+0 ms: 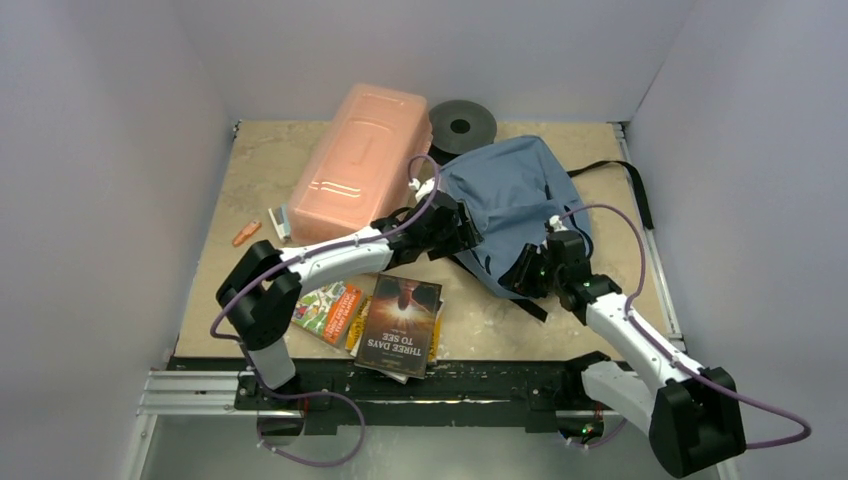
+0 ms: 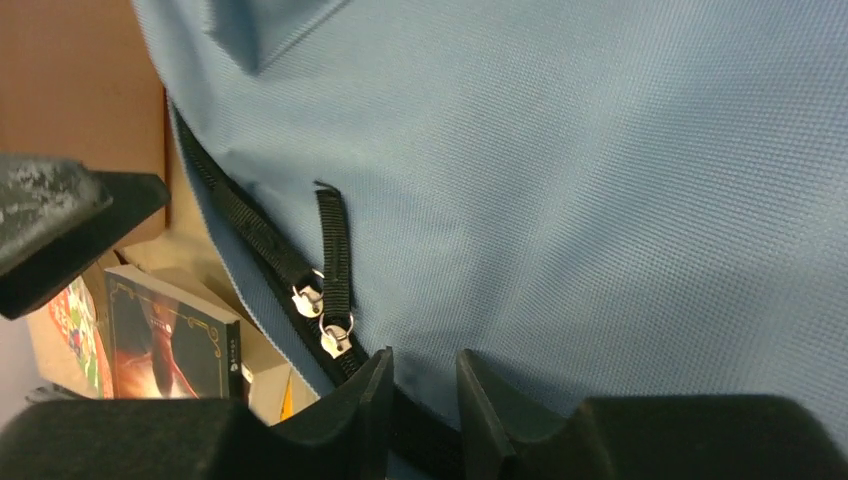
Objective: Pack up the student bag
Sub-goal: Unzip the student bag at the center of the board.
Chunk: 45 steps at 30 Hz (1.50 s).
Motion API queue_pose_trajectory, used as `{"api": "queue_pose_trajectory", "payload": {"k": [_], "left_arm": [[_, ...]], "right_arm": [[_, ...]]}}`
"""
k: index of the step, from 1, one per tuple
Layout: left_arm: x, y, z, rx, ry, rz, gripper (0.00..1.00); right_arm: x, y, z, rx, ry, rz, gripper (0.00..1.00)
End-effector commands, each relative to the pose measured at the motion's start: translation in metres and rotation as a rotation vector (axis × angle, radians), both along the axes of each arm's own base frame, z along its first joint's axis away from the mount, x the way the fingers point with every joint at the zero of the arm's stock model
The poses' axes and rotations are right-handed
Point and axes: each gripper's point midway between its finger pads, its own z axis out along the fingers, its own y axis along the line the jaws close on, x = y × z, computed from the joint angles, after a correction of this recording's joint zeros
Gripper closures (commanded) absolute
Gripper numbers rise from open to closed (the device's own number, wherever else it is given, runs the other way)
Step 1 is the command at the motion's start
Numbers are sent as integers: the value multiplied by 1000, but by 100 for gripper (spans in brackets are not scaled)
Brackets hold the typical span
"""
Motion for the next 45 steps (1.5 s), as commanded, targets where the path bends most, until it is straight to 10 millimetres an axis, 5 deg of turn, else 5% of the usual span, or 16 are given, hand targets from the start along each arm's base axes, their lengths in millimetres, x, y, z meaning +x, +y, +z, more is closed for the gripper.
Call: {"api": "queue_pose_trajectory", "payload": {"k": [1,3,8,10,12,17,24,30,32,35,39,43,45], "left_arm": [[15,-4,-6,17,11,14,30],[18,-5,-16,31,33,6,33],[19,-4,-40,87,55,-17,39],[21,-6,-45,94,60,-35,48],[24,-10,-45,81,50,-60,67],[30,-20,-9,-101,-131,-101,93],[32,-37,52,-473,-325,-177,100],[24,-44,84,-815,-431,-247,100],[21,-45,80,-836,-417,-260,100],[17,-43,75,-801,-402,-260,100],[10,-35,66,-704,-421,-266,100],[5,-32,67,-700,-427,-275,100],[5,-32,67,-706,-427,-273,100]], "right_arm": [[-7,20,-7,145,17,14,72],[-9,25,-11,175,31,24,79],[-2,17,4,123,-68,40,76],[-1,18,15,124,-115,59,71],[-1,20,25,135,-159,83,62],[-12,35,42,221,-212,170,57],[-35,50,14,331,-156,192,82],[-39,46,-19,272,-91,167,85],[-33,42,-15,228,-92,152,82],[-24,42,17,223,-137,145,74],[-12,24,48,160,-192,43,44],[-5,25,50,209,-160,-32,29],[-5,31,47,213,-100,-19,32]]}}
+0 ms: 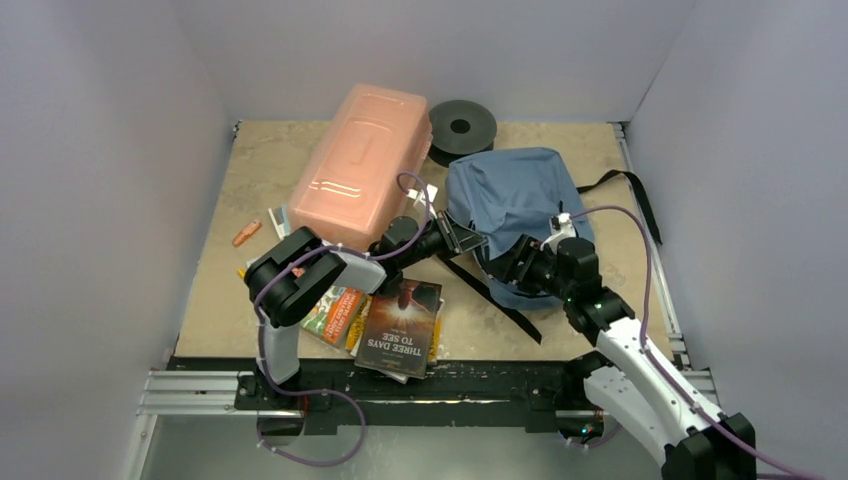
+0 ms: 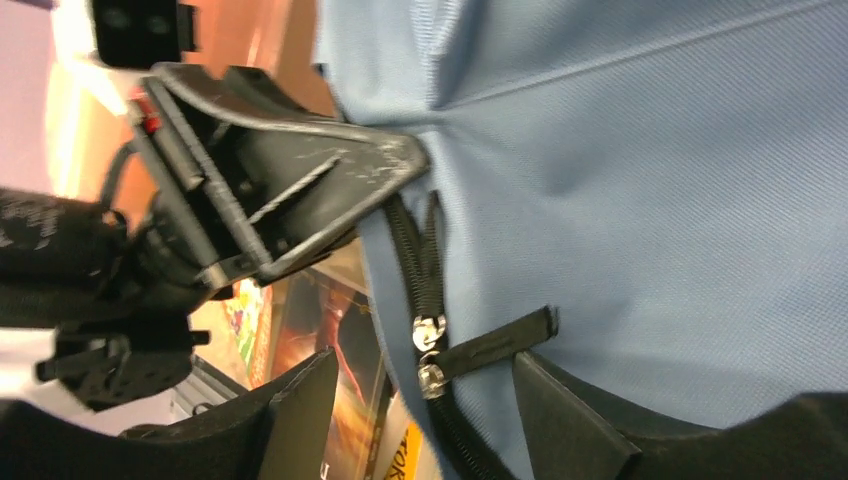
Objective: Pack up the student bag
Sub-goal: Unzip the student bag at the center of the board.
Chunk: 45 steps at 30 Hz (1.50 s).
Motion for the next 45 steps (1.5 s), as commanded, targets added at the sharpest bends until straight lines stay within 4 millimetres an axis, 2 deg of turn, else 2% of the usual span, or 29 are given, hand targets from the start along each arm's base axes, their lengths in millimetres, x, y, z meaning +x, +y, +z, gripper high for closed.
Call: {"api": "queue_pose_trajectory", "payload": {"k": [1,2,3,6,8,12,14,16,18,26,27,29,31,32,33,35,37,39,40,42,43,44,45], "left_arm": [[-4,1,66,-147,-170,-12,100],[-5,1,68,-155,-172,-14,100],[-5,1,69,-160,-175,-12,100],[-5,2,70,-157,-182,-10,100],[-7,2,69,-153,-183,-10,100],[-9,1,63,-152,-169,-17,100],[-9,1,62,-155,-168,-18,100],[-9,0,62,-162,-165,-19,100],[-10,-1,63,-168,-165,-22,100],[-16,-4,60,-159,-160,-35,100],[-17,-4,60,-161,-159,-37,100],[-18,-5,58,-160,-154,-38,100],[-17,-3,57,-156,-148,-33,100],[-14,1,50,-114,-118,-15,100],[-11,3,44,-79,-98,-2,100],[-7,7,31,11,-52,1,100],[-7,10,21,115,-27,-9,100],[-5,13,15,219,-1,-14,100],[-4,17,11,271,21,-9,100],[-1,26,6,350,64,7,100],[0,30,5,381,82,7,100],[1,34,4,402,94,7,100],[1,37,4,417,101,8,100]], "right_arm": [[3,-3,-16,-20,160,-62,41],[2,-1,-20,-12,194,-61,51],[0,2,-23,10,222,-63,55],[-2,7,-29,93,246,-91,56],[1,3,-31,127,239,-145,56],[10,-4,-21,188,172,-229,58],[15,-6,-14,223,140,-261,62],[18,-7,-11,263,137,-292,73],[21,-6,-7,297,130,-303,78],[32,-9,-5,344,86,-349,76],[35,-9,-4,341,66,-346,78],[38,-11,-5,303,44,-340,100],[42,-25,-8,174,35,-379,100],[44,-57,-9,-19,9,-475,100],[42,-77,-7,-116,4,-535,100],[34,-110,10,-231,-24,-650,100],[28,-124,31,-269,-103,-673,100],[26,-108,67,-214,-272,-554,100],[23,-92,85,-173,-372,-446,100],[4,-67,120,-94,-561,-274,100],[-5,-66,129,-64,-606,-261,100],[-11,-75,132,-51,-617,-302,100],[-14,-92,130,-50,-599,-397,100]]}}
